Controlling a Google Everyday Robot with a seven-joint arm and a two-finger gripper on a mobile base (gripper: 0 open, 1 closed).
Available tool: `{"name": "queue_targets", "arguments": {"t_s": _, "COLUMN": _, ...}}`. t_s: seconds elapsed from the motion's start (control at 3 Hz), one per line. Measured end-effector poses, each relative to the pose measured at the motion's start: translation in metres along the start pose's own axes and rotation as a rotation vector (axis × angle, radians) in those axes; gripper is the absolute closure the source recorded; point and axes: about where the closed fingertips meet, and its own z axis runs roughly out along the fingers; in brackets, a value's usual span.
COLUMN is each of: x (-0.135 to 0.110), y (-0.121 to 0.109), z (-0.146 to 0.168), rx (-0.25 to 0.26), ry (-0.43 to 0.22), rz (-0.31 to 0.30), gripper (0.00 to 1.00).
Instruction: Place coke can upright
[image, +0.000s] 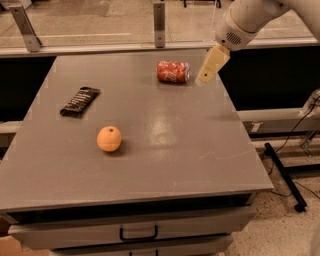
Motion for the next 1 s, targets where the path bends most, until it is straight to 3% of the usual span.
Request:
{"name": "queue_targets", "arguments": {"t_s": 0.33, "x": -0.034, "y": -0.032, "z": 0.054, "rx": 0.012, "ry": -0.021, "rz": 0.03, "gripper": 0.0}}
{"name": "queue_targets", "arguments": {"t_s": 0.67, "x": -0.053, "y": -0.047, "z": 0.101, "rx": -0.015, "ry": -0.011, "rz": 0.058, "gripper": 0.0}}
{"name": "queue_targets", "arguments": {"t_s": 1.0, "x": -0.068, "y": -0.046, "z": 0.134, "rx": -0.06, "ry": 0.008, "rz": 0.054, "gripper": 0.0}}
